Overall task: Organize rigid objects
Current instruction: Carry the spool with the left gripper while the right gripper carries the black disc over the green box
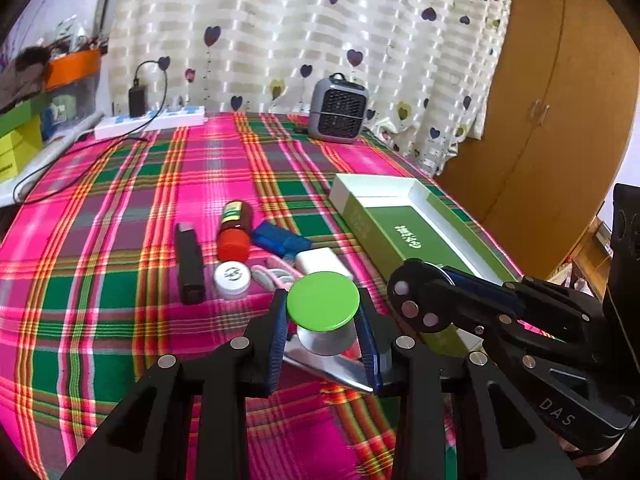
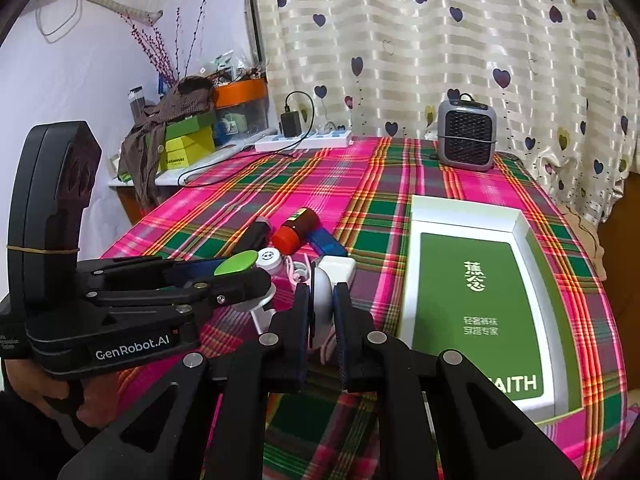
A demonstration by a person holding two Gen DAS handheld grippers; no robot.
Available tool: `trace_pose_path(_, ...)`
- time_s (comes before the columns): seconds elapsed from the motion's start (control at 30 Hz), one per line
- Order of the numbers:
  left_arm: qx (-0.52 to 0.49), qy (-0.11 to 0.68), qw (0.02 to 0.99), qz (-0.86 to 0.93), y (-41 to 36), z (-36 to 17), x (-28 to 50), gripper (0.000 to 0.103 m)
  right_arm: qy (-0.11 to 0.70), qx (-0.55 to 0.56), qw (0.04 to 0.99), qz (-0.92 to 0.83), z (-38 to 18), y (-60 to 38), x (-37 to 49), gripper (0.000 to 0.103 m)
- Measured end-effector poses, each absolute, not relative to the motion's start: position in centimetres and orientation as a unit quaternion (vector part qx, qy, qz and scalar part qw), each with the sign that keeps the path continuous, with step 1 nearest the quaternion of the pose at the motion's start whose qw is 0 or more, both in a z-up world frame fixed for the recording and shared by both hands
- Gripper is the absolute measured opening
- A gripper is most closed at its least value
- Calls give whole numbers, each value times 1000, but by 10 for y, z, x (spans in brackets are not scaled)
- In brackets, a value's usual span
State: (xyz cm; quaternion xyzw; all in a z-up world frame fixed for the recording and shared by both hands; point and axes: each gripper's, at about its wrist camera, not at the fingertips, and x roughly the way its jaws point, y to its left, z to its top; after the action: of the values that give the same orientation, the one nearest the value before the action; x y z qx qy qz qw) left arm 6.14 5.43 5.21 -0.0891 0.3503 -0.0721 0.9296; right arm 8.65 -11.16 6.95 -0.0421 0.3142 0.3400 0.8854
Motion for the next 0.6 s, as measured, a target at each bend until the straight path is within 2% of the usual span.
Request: trace_pose_path(0.6,-47,342,930,-128,-16,65,77,32,306,-2,903,301,73,-168,97,12)
